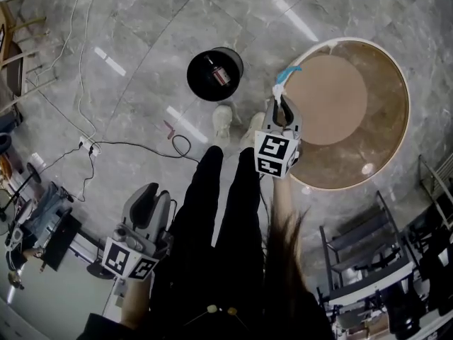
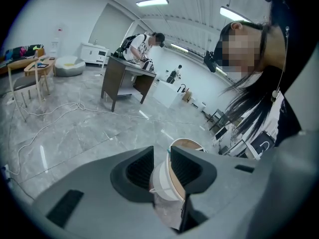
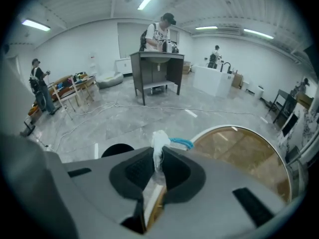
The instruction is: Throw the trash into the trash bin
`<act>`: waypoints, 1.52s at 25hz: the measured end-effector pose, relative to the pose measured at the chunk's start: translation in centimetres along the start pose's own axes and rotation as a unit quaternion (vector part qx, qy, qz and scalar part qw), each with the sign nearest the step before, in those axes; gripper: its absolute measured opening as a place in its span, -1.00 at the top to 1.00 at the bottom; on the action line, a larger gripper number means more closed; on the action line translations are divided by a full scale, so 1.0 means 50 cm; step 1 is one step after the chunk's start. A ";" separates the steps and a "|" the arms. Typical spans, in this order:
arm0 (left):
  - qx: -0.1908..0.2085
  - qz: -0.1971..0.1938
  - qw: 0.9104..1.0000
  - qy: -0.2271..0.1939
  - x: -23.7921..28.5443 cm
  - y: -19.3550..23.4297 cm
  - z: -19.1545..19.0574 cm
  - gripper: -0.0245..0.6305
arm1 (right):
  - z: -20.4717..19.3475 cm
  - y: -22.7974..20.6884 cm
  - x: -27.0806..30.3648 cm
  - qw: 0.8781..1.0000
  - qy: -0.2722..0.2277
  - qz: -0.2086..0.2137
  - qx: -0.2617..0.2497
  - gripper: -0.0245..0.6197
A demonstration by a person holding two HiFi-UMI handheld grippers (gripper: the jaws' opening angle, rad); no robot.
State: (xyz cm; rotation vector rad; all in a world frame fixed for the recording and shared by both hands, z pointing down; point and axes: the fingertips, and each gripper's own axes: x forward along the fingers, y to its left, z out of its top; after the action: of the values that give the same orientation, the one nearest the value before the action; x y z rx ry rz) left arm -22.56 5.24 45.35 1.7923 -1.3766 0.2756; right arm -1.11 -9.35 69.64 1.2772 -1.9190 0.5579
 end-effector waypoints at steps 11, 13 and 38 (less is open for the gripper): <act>-0.027 0.038 0.999 -0.013 -0.045 0.078 0.004 0.60 | 0.006 0.307 0.083 0.986 0.014 0.142 -0.083 0.80; -0.034 0.046 0.998 -0.015 -0.053 0.098 0.001 0.60 | 0.001 0.345 0.104 0.982 0.018 0.160 -0.099 0.80; 0.004 -0.024 0.999 -0.041 -0.032 0.092 0.072 0.60 | 0.125 0.325 -0.035 0.985 -0.035 0.162 -0.040 0.50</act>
State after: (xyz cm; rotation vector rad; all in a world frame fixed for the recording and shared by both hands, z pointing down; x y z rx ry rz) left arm -28.30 3.54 44.30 1.8597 -1.3883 0.1845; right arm -17.69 -6.11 65.19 0.9493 -2.2038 0.5981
